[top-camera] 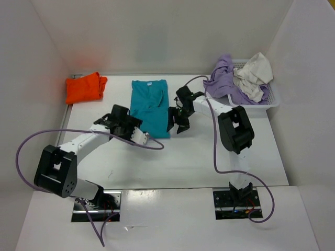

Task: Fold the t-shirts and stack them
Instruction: Grab one side of the 2/3 rectangular tshirt with both arms

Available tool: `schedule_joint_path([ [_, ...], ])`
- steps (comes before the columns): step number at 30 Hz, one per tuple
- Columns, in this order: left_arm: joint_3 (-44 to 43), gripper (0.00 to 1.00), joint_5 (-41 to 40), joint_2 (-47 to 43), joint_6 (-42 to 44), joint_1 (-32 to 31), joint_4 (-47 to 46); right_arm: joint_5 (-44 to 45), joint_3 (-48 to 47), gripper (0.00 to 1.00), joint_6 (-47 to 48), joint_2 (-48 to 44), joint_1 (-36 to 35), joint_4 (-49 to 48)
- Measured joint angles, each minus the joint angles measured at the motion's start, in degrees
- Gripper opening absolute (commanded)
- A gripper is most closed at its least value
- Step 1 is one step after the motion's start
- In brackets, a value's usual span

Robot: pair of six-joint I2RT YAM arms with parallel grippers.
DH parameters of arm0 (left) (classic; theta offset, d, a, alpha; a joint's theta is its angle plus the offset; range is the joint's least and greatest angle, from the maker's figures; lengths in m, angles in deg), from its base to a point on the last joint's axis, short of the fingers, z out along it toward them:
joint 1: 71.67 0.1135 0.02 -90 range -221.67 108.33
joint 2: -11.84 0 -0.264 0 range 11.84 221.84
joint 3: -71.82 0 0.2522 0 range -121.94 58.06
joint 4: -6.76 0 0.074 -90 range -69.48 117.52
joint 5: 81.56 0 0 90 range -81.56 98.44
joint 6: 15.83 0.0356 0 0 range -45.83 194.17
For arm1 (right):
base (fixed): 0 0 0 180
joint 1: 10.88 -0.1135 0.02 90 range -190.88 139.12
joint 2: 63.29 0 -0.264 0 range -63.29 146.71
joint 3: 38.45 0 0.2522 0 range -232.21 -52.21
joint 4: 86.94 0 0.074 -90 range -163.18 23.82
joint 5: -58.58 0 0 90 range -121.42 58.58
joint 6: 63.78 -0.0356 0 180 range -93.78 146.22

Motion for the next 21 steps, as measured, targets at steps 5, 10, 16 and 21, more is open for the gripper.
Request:
schedule_joint_path([
  [5,6.1,0.82,-2.3,4.6,-1.2,-2.8,1.5,0.2,2.9,0.65,-4.2,0.0,-4.9,-4.9],
  [10,5.9,0.82,-4.7,6.5,-3.1,-2.8,-2.7,0.9,3.1,0.65,-6.6,0.3,-4.9,-8.2],
  [16,5.7,0.7,-6.2,8.2,-3.9,-2.8,-7.3,1.2,3.6,0.65,-8.3,1.6,-4.7,-9.0],
  [21,5.5,0.47,-6.7,10.0,-3.7,-2.9,-8.6,-0.2,3.6,0.59,-9.6,2.6,-4.7,-9.2],
])
